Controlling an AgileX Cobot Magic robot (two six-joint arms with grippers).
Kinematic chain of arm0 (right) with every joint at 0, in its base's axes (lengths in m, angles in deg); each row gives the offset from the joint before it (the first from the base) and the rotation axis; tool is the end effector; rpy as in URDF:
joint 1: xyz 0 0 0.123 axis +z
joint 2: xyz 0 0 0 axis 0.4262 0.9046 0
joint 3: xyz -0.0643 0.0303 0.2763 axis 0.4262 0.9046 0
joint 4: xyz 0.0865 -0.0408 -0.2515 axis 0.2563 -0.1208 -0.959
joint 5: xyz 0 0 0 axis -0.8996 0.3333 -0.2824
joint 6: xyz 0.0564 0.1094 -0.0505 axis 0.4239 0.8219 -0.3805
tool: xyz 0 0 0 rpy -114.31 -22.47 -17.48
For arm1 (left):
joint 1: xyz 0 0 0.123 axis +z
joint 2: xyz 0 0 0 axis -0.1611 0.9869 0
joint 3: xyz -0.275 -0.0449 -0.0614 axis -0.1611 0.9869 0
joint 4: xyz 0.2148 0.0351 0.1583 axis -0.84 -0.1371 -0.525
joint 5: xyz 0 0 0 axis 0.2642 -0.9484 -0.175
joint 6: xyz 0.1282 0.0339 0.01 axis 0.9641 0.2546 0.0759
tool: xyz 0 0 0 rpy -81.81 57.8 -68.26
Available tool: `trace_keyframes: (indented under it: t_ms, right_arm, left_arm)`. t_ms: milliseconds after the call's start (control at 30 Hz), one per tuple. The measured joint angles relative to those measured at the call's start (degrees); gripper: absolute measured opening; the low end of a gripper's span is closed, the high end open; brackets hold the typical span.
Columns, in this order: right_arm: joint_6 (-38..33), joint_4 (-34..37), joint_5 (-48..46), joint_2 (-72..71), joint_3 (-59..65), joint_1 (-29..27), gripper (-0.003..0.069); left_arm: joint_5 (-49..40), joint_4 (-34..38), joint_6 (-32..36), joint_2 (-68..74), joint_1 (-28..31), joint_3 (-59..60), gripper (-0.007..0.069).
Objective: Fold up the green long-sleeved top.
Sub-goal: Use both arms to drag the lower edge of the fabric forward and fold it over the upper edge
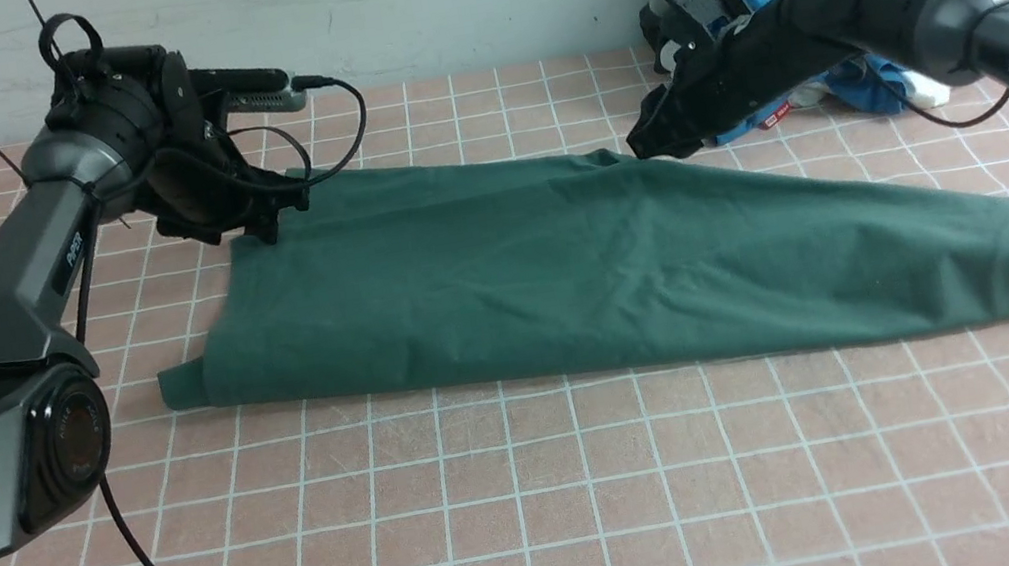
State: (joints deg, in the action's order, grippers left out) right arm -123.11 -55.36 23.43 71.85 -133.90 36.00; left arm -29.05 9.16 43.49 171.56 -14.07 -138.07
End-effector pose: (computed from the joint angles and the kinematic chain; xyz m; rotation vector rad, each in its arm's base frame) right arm 0.5650 0.1550 0.1450 -0.7402 2.3235 0.3907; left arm 0.6029 -0.0453 0.1230 0.1603 2.5886 0.0395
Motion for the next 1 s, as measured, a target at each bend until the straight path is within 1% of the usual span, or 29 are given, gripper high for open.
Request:
trace_keyframes:
  t_ms: [100,200,233,333,533,600,667,833,867,900,933,1000]
  right_arm:
    - [0.0,0.0,0.3,0.9,0.0,0.0,0.029]
    - [0.7,0.2,1.6,2.7,0.0,0.0,0.0295]
    - [1.0,0.2,2.0,3.0,0.0,0.0,0.0297]
    - [1.3,0.8,3.1,3.6,0.0,0.0,0.0306]
    - [0.4,1.7,4.5,4.4,0.0,0.0,0.0328]
    - [0.4,1.8,4.7,4.7,-0.1,0.0,0.0337]
    - [0.3,1.9,5.1,4.9,-0.1,0.0,0.0354]
    - [0.3,1.9,6.7,4.9,-0.1,0.0,0.0416]
    - [0.3,2.0,6.9,4.9,-0.1,0.0,0.0424]
    - [0.3,2.0,7.0,4.9,-0.1,0.0,0.0426]
    - [0.3,2.0,7.1,4.9,-0.1,0.2,0.0427]
    - [0.3,2.0,7.3,4.9,-0.1,0.7,0.0419]
  left_arm:
    - [1.0,0.1,0.0,0.1,0.0,0.0,0.0254]
    - [1.5,0.1,0.1,0.1,-0.1,-0.2,0.0078]
    - [1.5,0.1,0.2,0.1,-0.1,-0.6,0.0044]
    - [1.5,0.1,0.4,0.1,-0.3,-2.2,0.0006]
    - [1.3,0.1,0.5,0.1,-0.4,-4.4,-0.0004]
    - [0.2,0.1,0.6,0.1,-0.4,-4.4,0.0008]
    - [-1.5,0.1,0.9,0.1,-0.4,-4.4,0.0045]
    - [-5.2,0.1,0.9,0.1,-0.1,-4.4,0.0236]
    - [-5.7,0.1,0.7,0.1,0.2,-4.4,0.03]
    - [-5.9,0.1,0.6,0.1,0.2,-4.5,0.0309]
    - [-6.2,0.1,0.3,0.2,0.4,-4.5,0.0355]
    - [-6.3,0.1,-0.1,0.8,0.6,-4.6,0.0397]
